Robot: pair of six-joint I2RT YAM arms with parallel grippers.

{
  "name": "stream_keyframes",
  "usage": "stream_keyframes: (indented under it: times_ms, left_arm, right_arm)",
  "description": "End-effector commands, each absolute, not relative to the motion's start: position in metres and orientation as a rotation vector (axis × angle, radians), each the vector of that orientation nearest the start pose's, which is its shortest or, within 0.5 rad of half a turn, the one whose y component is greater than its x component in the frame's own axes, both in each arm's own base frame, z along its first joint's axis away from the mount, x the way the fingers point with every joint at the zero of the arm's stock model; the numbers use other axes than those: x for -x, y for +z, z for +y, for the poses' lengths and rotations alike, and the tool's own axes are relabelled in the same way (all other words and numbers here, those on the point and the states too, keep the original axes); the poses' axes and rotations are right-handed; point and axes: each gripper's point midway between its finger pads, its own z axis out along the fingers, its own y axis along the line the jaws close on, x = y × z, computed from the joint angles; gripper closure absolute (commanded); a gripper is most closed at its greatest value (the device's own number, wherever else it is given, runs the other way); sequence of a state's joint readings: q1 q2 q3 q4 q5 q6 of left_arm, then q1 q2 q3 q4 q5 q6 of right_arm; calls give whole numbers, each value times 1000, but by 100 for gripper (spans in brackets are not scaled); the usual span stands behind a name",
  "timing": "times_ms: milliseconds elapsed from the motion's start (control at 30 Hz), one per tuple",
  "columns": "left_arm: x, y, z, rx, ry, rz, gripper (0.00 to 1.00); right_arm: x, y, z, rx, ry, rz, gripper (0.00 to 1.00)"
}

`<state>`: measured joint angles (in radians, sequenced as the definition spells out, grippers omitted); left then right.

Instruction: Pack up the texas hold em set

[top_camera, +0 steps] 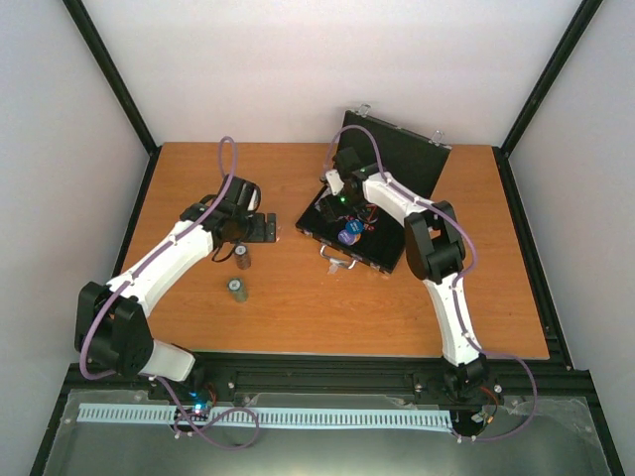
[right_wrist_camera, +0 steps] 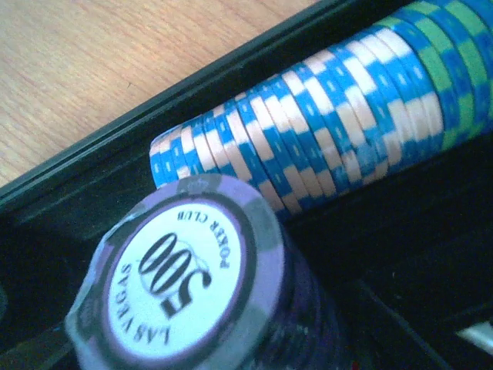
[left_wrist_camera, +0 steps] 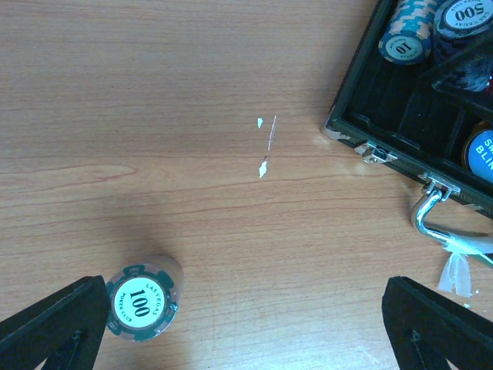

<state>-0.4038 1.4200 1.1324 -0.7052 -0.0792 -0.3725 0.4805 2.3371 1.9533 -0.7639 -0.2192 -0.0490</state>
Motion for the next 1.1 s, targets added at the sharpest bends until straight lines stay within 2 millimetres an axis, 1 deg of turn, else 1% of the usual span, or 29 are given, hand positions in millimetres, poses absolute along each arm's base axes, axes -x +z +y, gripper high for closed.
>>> stream_keyframes:
  times_ms: [0,33,100,133,167,233,300,367,467,533,600,667,767,833,900,933,967,1000,1067]
  left_arm:
    - [-342,160,-127,22,-189,2573,0]
    - [-341,160,-127,21,-186,2574,0]
    - [-341,159,-127,23,-183,2576,0]
    - [-341,158,-126,22,-182,2579,0]
    - [-341,157,-126,24,-181,2581,0]
    - [-341,155,-126,21,-176,2588,0]
    - [-342,152,-127,18,-174,2594,0]
    - [-342,149,-128,13,-174,2601,0]
    - [-344,147,-129,12,-181,2604,0]
    - [-345,145,-130,11,-180,2611,0]
    - [-346,143,-130,9,-179,2617,0]
    - [-345,142,-131,9,-179,2620,0]
    - [-345,142,-130,10,-177,2622,0]
    - [-344,142,-129,11,-172,2621,0]
    - [-343,142,-128,12,-167,2621,0]
    - [-343,141,-128,15,-165,2620,0]
    - [-343,142,-127,19,-163,2620,0]
    - [-342,141,-127,22,-162,2620,0]
    - [-342,141,-126,26,-161,2620,0]
  right_arm:
    - [-481,44,294,786,412,2611,32]
    - [-482,46,293,779,406,2605,37]
    - [-483,55,292,764,397,2589,57]
    - [-484,62,291,749,397,2583,65]
    - [-483,68,291,735,401,2578,71]
    - [-482,85,291,699,417,2563,79]
    - [-479,101,291,656,446,2547,81]
    - [-478,117,286,579,450,2544,82]
    - [-477,128,277,421,465,2573,84]
    - [-476,130,274,302,528,2598,90]
    - [-476,128,275,196,632,2621,91]
    - [-476,121,279,108,742,2648,91]
    - [-483,110,281,-15,827,2669,90]
    - [-488,107,281,-86,869,2667,88]
    - [-494,107,282,-122,882,2664,86]
    - [-497,106,282,-130,879,2667,83]
    - [-499,106,282,-138,871,2671,77]
    - [-501,104,284,-139,873,2675,67]
    - [-504,99,285,-141,876,2691,64]
